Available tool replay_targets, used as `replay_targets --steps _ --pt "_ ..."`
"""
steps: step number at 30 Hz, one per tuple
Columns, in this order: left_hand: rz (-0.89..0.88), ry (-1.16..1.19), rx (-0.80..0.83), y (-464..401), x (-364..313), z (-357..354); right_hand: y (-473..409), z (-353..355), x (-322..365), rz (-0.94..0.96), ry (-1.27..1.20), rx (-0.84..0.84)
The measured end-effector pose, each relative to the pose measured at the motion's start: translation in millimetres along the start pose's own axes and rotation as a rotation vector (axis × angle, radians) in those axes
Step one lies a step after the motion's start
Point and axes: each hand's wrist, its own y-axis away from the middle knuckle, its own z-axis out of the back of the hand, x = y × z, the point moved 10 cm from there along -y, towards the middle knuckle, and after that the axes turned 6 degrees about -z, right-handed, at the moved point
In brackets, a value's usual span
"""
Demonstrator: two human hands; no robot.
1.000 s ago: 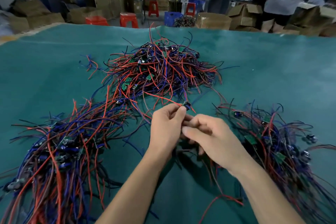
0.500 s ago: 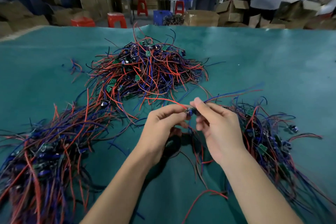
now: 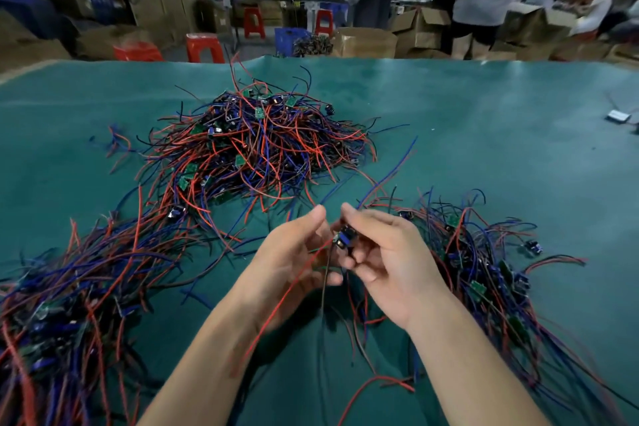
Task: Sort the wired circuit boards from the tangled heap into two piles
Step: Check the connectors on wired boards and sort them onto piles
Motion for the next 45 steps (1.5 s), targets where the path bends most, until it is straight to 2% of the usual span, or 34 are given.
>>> replay_targets --steps 3,5,9,14,16,21,24,26,29,31,33,35,37,38,41,45 --pt "-0.022 -0.112 0.042 3.3 2.6 -7.2 -3.1 13.2 3.5 0.079 0.019 -0.102" --pt "-0.041 -0.152 0.009 4.2 3.4 -5.3 -2.9 24.6 9.2 0.156 0.072 -0.205" --pt "-0.035 -0.250 -0.040 4.4 -0.4 3.6 4.1 35.4 28.9 0.324 0.317 -0.372" --pt "-0.034 -0.301 0.031 2.6 -1.5 -1.2 28.8 34.2 61.6 0.642 0.743 -0.582" --pt "-0.046 -0.292 0.050 2.3 -3.1 -3.0 40.4 32.1 72.2 0.738 0.814 -0.653" --pt "-0.049 -0.321 0.118 5.6 -1.0 -10.4 59.0 67.2 90.0 0.809 0.692 -0.875" --pt "-0.046 -0.348 0.146 6.7 -0.1 -13.6 65.1 93.9 94.7 0.830 0.536 -0.955" --pt "-0.048 -0.387 0.105 5.9 0.1 -8.2 69.9 119.8 98.7 0.811 0.400 -1.027" --pt "-0.074 -0.339 -0.060 4.2 -2.9 10.4 88.1 149.8 105.2 0.785 0.237 -1.203" --pt "-0.115 -0.258 -0.121 3.5 -8.1 16.0 85.3 142.7 103.8 0.765 0.229 -1.163" --pt "-0.157 -0.214 -0.125 2.7 -12.1 14.9 55.6 107.3 95.6 0.646 0.378 -0.903" --pt "-0.168 -0.217 -0.102 2.7 -11.8 12.0 26.6 55.1 74.2 0.494 0.671 -0.581" --pt "-0.162 -0.263 -0.073 3.8 -10.6 9.9 19.1 11.6 53.6 0.483 0.919 -0.346" --pt "-0.154 -0.287 -0.064 4.5 -10.4 9.6 19.6 0.5 49.8 0.512 0.982 -0.300" --pt "-0.118 -0.325 -0.063 5.6 -8.9 11.2 24.2 -2.0 54.5 0.592 0.941 -0.303" --pt "-0.108 -0.439 0.011 4.9 -6.5 -0.2 35.6 26.3 78.8 0.683 0.783 -0.497"
